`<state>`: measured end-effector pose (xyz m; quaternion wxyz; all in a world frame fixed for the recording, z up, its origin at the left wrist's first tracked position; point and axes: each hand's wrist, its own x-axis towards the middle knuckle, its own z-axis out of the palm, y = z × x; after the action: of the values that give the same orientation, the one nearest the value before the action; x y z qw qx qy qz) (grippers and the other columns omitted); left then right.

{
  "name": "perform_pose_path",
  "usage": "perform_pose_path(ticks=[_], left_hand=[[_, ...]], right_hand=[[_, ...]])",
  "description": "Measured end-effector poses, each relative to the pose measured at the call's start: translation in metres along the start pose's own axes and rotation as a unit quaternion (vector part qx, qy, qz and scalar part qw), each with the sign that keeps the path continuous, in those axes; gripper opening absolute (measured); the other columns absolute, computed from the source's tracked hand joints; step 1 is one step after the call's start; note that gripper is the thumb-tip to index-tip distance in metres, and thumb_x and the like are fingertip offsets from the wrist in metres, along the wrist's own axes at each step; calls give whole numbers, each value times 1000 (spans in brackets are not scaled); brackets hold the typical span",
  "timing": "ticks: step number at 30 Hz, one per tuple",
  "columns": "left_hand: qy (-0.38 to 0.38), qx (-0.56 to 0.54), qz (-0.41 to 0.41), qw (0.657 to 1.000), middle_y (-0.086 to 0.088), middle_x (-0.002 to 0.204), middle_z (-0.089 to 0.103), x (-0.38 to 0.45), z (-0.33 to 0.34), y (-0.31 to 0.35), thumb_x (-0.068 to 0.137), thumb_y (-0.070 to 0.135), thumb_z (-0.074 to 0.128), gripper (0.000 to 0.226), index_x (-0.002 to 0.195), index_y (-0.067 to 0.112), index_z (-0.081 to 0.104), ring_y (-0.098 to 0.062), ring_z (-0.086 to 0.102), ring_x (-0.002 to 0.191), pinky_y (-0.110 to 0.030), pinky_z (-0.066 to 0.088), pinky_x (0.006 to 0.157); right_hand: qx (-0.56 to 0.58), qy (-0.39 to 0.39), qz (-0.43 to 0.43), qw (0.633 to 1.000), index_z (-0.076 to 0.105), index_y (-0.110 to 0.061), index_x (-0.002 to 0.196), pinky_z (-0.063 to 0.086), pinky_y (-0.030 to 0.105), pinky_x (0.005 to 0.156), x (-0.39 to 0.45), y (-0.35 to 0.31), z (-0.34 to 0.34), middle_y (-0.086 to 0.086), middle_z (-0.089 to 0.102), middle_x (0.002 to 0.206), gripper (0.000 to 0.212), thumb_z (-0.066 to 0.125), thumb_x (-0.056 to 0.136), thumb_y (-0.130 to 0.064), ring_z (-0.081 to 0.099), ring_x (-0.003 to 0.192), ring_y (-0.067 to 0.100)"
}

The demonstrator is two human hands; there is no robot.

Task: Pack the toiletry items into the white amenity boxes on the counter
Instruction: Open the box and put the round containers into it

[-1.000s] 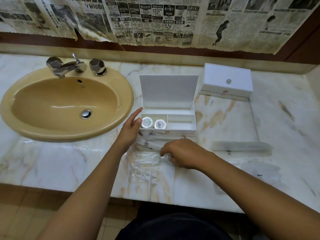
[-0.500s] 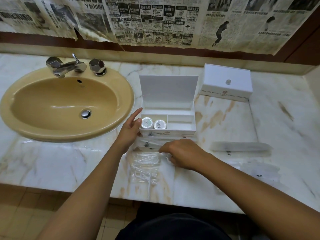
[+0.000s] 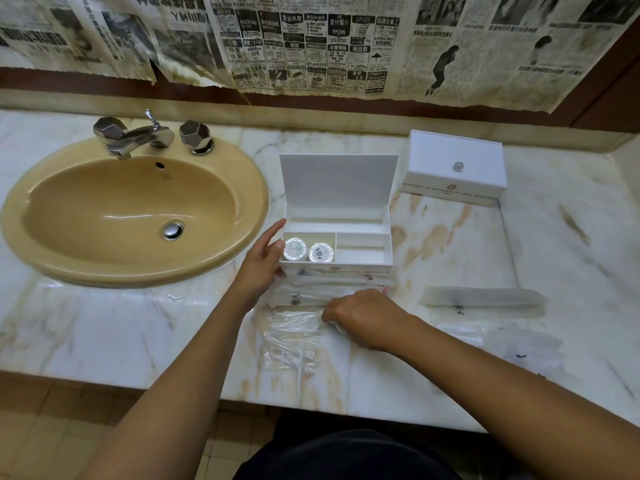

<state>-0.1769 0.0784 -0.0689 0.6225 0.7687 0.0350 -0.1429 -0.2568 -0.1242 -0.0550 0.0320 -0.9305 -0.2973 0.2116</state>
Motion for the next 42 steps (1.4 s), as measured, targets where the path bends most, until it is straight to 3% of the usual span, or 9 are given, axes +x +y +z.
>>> perform_pose_path(ticks=[5, 10, 12, 20, 25, 31, 37, 42], left_hand=[[-2, 1, 5, 1000, -11, 83, 35, 1, -1, -2, 104, 27, 43, 39, 137, 49, 47, -15, 39, 72, -16, 47, 60], [-4, -6, 2, 1000, -1, 73, 33, 0, 0, -2, 104, 27, 44, 39, 136, 49, 48, -11, 38, 66, -16, 45, 59], [-8, -12, 1, 1000, -2, 75, 36, 0, 0, -2, 104, 28, 44, 39, 136, 49, 49, -11, 40, 68, -18, 46, 60], [-12, -21, -1, 1000, -6, 84, 43, -1, 0, 0, 104, 28, 45, 38, 138, 46, 48, -13, 43, 74, -17, 47, 60], [-7, -20, 3, 1000, 0, 81, 45, -3, 1, 3, 104, 26, 44, 39, 140, 42, 47, -10, 44, 71, -15, 46, 60], [-10, -25, -2, 1000, 1, 79, 42, 0, 0, 1, 104, 26, 44, 39, 138, 44, 49, -13, 43, 76, -20, 49, 64], [-7, -28, 5, 1000, 0, 93, 44, -3, 1, 5, 105, 25, 44, 39, 141, 39, 47, -7, 45, 78, -9, 45, 59], [-14, -33, -2, 999, -4, 104, 47, -1, 0, 2, 104, 28, 44, 38, 137, 46, 48, -15, 47, 91, -13, 49, 65]], right_hand=[[81, -18, -8, 997, 58, -29, 123, 46, 32, 72, -6, -6, -20, -6, 62, 120, 44, 55, 84, -8, 60, 102, 23], [162, 16, 14, 987, 57, -38, 118, 51, 41, 84, -1, -9, -41, -12, 63, 118, 39, 63, 81, -29, 57, 107, 17], [165, 39, 30, 985, 58, -36, 119, 49, 37, 85, 1, -8, -52, -10, 63, 120, 37, 62, 83, -32, 57, 108, 17], [171, 182, 131, 959, 57, -23, 115, 44, 32, 76, 29, 10, -88, -3, 65, 109, 33, 62, 85, -34, 58, 99, 22], [134, 183, 149, 962, 56, -19, 112, 39, 29, 66, 50, 17, -86, 2, 66, 106, 32, 63, 85, -34, 59, 91, 25], [93, 181, 136, 970, 60, -19, 106, 45, 32, 69, 58, 16, -84, 2, 67, 100, 30, 63, 84, -39, 61, 87, 26], [68, 154, 151, 974, 68, -18, 96, 43, 31, 67, 59, 15, -80, 6, 67, 94, 17, 56, 89, -26, 61, 87, 31], [26, 163, 149, 975, 67, -20, 110, 42, 29, 70, 57, 13, -80, 8, 67, 102, 29, 53, 89, -8, 61, 90, 31]])
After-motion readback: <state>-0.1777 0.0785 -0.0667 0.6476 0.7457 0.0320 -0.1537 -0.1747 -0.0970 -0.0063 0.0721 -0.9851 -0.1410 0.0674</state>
